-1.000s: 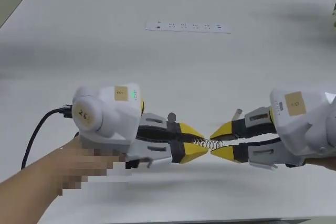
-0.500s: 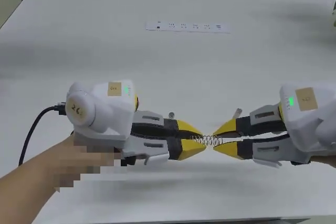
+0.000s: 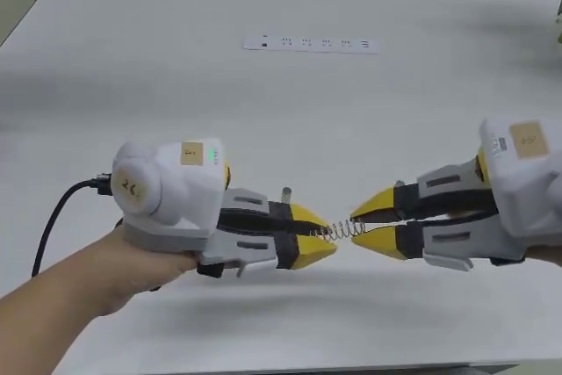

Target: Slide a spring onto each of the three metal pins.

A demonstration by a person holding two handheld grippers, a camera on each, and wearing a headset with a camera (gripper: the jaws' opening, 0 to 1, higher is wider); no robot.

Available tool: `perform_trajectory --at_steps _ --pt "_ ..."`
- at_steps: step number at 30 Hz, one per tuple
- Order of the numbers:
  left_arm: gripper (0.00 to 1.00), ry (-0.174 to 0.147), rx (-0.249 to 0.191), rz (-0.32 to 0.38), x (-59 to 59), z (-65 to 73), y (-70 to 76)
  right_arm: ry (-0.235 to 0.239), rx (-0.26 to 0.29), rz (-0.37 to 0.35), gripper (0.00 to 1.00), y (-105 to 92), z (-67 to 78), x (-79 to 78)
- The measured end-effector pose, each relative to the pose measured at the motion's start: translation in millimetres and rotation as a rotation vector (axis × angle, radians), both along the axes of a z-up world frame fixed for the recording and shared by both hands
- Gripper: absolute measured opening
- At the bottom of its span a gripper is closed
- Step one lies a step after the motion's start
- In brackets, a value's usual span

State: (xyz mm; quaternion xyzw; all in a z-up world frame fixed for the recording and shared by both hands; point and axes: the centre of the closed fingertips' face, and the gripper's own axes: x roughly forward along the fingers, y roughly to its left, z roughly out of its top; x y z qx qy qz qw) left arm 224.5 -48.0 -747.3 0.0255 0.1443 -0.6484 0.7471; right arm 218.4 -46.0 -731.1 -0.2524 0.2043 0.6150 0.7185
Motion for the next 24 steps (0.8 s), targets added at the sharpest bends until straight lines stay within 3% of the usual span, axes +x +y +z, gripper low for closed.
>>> perform_trajectory --at_steps 4,5,10,14,24 --pt "0.02 -0.007 0.023 -0.004 -0.5 -5.6 1.8 0.005 0.014 0.009 0.07 4.9 0.0 -1.3" --pt "0.02 -0.012 0.029 -0.010 -1.6 -6.9 1.5 0.027 0.066 -0.001 0.07 11.9 4.9 -2.7" --pt "0.02 -0.019 0.042 -0.015 -2.5 -9.2 -0.4 0.022 0.062 0.003 0.07 16.3 3.0 -2.6" --pt "0.02 -0.019 0.031 -0.020 -4.2 -6.5 -2.8 0.039 0.127 -0.009 0.07 23.8 12.6 -4.7" --pt "0.02 -0.045 0.035 -0.030 -6.8 -3.0 -7.8 0.007 0.160 -0.002 0.07 31.0 20.7 -7.8"
